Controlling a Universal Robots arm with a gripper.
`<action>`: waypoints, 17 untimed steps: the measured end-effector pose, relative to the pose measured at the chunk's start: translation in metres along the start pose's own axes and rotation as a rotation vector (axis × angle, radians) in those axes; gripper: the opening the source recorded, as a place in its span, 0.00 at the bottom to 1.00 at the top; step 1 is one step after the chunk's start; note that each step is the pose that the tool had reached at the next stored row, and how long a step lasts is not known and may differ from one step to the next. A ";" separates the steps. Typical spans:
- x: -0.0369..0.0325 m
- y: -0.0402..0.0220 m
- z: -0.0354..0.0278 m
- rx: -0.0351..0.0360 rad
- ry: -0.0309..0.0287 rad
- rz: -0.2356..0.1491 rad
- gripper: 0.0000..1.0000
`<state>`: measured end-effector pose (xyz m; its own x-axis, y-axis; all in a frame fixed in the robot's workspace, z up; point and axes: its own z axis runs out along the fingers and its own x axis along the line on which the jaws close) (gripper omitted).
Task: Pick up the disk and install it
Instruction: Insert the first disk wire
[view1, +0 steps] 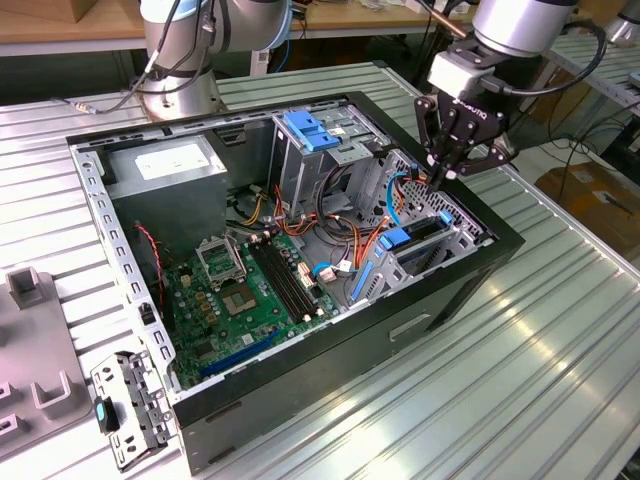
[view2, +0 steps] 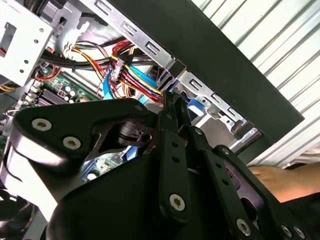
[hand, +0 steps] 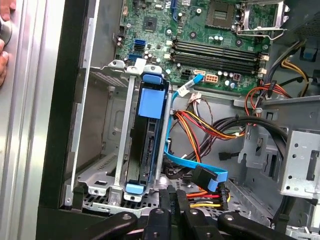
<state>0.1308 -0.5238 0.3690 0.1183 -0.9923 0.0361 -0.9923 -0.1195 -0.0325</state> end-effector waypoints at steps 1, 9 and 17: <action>0.0000 0.0000 0.0001 -0.0006 0.0006 0.016 0.17; -0.0001 0.0010 0.0014 -0.0045 0.0038 0.125 0.17; 0.0007 0.0040 0.0037 -0.0062 0.0054 0.170 0.17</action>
<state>0.1270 -0.5250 0.3652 -0.0513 -0.9980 0.0359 -0.9982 0.0502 -0.0325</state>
